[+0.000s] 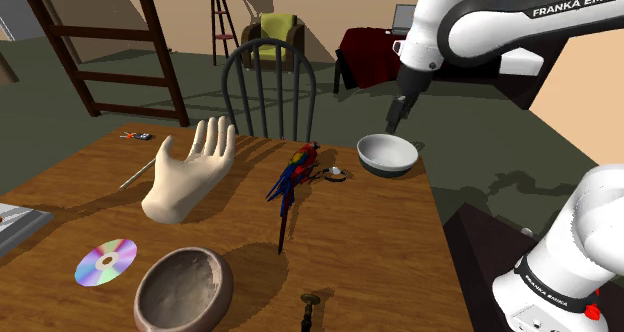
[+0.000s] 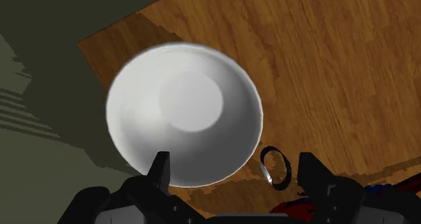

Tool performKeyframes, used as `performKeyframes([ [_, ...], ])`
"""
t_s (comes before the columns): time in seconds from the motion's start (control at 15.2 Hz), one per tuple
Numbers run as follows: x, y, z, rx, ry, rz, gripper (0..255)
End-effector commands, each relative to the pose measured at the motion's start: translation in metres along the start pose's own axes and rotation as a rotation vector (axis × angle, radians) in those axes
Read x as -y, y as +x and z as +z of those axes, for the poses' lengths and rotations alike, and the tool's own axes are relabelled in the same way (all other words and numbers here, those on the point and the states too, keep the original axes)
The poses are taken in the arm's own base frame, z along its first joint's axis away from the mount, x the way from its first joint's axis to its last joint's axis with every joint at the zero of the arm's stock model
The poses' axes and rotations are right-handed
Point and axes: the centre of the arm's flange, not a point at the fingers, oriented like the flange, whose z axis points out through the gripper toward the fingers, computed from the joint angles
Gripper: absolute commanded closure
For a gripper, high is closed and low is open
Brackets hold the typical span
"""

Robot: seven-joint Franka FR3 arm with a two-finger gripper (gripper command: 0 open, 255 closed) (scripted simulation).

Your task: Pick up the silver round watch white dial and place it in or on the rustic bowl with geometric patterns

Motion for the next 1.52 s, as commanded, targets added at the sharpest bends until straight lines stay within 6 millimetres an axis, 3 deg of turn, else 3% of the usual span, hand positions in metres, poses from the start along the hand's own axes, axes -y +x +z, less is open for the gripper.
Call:
performKeyframes([
  [0.0, 0.011, 0.016, 0.02, -0.009, -0.01, -0.055, 0],
  [0.73, 0.08, 0.084, 0.128, -0.048, -0.064, -0.348, 0],
  [1.25, 0.081, 0.089, 0.169, -0.049, -0.066, -0.36, 0],
  [1.45, 0.081, 0.089, 0.172, -0.049, -0.066, -0.36, 0],
])
